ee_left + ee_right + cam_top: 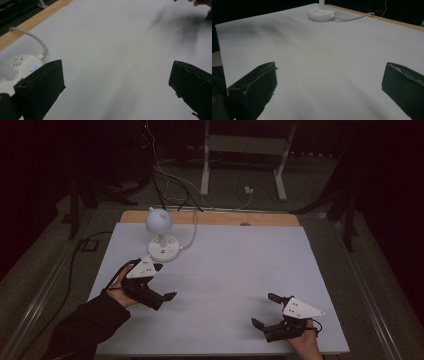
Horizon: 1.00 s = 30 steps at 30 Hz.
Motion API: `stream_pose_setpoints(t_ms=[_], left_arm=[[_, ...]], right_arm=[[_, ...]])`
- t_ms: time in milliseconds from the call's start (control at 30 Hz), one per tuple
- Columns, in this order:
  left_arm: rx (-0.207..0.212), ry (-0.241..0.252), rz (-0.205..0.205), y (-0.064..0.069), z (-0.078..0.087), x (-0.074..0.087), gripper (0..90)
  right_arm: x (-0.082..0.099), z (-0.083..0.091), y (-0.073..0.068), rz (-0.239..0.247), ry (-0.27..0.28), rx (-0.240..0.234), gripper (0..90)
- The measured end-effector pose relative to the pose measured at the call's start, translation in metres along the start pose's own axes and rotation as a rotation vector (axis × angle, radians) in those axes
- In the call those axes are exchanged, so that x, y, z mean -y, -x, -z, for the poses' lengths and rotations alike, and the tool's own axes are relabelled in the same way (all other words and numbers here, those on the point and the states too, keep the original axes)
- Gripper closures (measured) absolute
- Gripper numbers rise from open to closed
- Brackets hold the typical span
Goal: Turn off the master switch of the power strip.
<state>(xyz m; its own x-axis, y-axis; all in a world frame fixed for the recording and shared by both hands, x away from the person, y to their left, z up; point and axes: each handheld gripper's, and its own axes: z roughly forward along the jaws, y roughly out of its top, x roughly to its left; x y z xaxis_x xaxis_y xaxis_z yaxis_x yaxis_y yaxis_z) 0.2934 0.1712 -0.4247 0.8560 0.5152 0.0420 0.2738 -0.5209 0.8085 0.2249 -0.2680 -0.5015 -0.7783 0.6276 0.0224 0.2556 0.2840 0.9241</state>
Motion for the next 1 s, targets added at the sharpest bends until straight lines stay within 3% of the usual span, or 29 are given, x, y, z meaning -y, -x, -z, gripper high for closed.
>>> stream_pose_setpoints(t_ms=[233, 400, 467, 933, 1000], left_arm=[[-0.039, 0.004, 0.066, -0.013, -0.009, -0.007, 0.2], [-0.071, 0.008, 0.091, -0.024, -0.018, -0.012, 0.2], [-0.065, 0.021, 0.115, -0.028, -0.021, -0.014, 0.2], [-0.187, 0.025, 0.193, -0.051, -0.049, -0.017, 0.2], [-0.219, 0.022, 0.209, -0.053, -0.054, -0.016, 0.2]], right_arm=[[0.000, 0.000, 0.000, 0.002, 0.000, -0.004, 0.0], [0.000, -0.001, -0.001, 0.002, -0.003, -0.005, 0.0], [0.000, -0.001, -0.001, 0.002, -0.002, -0.006, 0.0], [0.000, -0.001, 0.000, -0.005, 0.001, -0.016, 0.0], [0.000, -0.001, 0.000, -0.004, 0.000, -0.016, 0.0]])
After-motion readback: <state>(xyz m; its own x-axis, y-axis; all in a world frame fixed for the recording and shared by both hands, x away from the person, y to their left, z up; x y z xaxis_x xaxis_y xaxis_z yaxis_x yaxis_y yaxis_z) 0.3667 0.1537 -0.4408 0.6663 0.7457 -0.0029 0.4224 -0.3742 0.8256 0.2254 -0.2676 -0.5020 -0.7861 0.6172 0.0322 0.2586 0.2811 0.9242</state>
